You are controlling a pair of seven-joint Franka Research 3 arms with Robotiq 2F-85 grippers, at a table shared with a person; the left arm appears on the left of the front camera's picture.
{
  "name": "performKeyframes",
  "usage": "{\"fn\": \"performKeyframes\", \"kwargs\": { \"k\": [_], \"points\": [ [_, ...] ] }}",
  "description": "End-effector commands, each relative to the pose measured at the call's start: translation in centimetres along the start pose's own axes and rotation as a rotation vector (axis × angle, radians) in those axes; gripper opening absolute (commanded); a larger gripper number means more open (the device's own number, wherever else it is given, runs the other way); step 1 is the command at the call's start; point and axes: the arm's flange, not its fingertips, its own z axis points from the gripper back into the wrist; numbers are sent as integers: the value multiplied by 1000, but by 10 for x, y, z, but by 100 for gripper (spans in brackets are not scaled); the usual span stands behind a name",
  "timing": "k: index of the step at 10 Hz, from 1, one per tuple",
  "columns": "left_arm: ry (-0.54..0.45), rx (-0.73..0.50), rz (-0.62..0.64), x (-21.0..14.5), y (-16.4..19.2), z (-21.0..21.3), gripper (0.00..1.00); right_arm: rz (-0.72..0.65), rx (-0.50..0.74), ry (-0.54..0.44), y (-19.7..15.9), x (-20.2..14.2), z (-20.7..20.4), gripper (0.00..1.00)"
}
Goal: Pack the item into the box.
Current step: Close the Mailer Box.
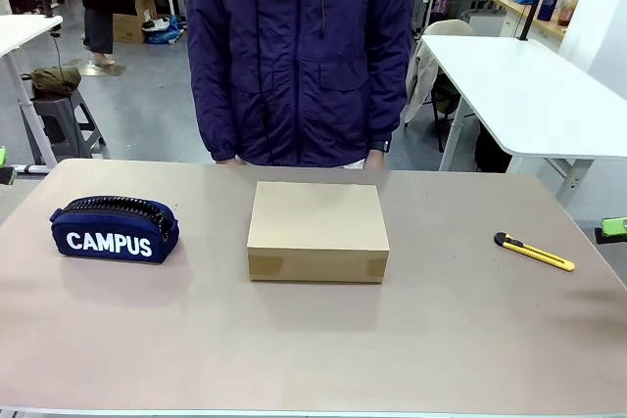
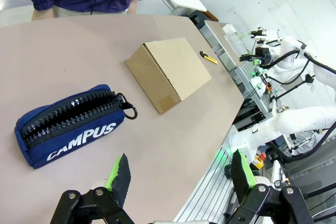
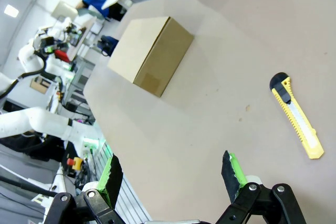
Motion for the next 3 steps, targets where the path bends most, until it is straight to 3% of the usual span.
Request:
{"fn": "performKeyframes", "kwargs": {
  "k": [1, 3],
  "points": [
    [-18, -16, 1, -1, -2, 2, 100, -1, -2, -6, 2, -3, 1, 100],
    [-18, -16, 1, -1, -2, 2, 100, -1, -2, -6, 2, -3, 1, 100]
  ]
}}
